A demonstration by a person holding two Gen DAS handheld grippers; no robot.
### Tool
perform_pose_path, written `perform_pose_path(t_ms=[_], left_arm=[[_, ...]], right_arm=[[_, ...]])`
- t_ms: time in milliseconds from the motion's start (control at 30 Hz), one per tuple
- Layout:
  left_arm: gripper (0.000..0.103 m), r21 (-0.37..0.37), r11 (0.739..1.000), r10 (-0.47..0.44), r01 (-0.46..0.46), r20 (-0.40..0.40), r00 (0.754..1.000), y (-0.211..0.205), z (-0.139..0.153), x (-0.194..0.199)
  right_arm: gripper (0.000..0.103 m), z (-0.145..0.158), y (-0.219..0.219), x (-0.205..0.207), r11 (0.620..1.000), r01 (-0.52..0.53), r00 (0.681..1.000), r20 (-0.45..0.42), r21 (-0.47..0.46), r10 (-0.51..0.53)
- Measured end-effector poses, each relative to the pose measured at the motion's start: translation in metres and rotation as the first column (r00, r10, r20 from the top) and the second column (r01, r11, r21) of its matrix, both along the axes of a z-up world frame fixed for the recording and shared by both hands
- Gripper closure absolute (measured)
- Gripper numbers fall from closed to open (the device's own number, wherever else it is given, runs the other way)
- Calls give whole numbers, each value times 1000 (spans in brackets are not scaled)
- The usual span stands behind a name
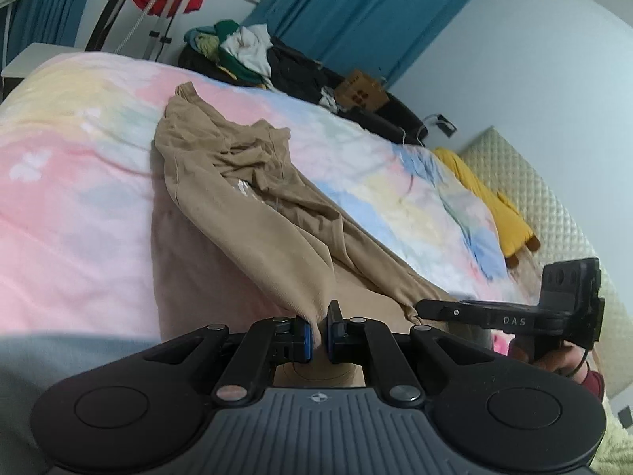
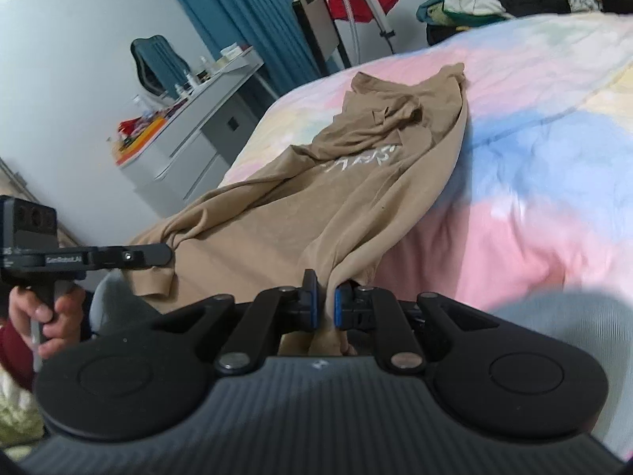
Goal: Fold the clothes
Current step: 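Grasp the strip end with both grippers and fold it toward the collar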
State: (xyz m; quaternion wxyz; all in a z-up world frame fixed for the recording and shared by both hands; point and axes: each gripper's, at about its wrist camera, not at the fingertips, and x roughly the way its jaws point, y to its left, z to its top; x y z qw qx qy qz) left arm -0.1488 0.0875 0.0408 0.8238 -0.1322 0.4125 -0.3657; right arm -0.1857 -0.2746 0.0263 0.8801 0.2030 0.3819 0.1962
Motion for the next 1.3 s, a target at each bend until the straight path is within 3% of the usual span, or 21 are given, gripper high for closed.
perform_pose_path(t_ms=[133, 267, 433, 567, 733, 867, 1033, 1167, 1267, 1300], left_arm=[[96, -7, 1000, 7, -7, 37, 999, -2, 4, 2], [96, -7, 999, 33, -32, 115, 993, -9, 14, 36], [95, -9, 997, 76, -76, 173, 982, -35, 21, 106], [95, 8, 992, 123, -128, 211, 970, -58, 13, 176], [94, 67, 982, 158, -175, 207, 965, -91, -23, 255], [94, 153, 970, 164, -191, 175, 971, -106, -69, 301], [90, 205, 959, 173, -194, 118, 978, -107, -118, 330], [88, 199, 962, 172, -188, 97, 980, -104, -127, 336], [76, 193, 962, 177, -191, 86, 980, -102, -124, 332], [59, 194, 962, 181, -194, 84, 980, -102, -121, 329]], right_arm=[[92, -3, -3, 5, 1000, 5, 1000, -2, 24, -5], [92, 8, -7, 36, 997, 55, 997, 45, 61, -58], [91, 14, -14, 107, 986, 141, 985, 86, 86, -149], [91, 1, -20, 180, 973, 216, 970, 92, 83, -224], [91, -38, -22, 261, 959, 282, 957, 65, 20, -282], [91, -82, -23, 308, 953, 302, 953, 11, -29, -301], [91, -114, -11, 334, 952, 272, 961, -16, -140, -277], [90, -119, -8, 339, 949, 268, 961, -17, -165, -275], [90, -118, -6, 336, 947, 266, 962, -8, -178, -272], [89, -116, -5, 335, 947, 266, 963, -2, -182, -271]])
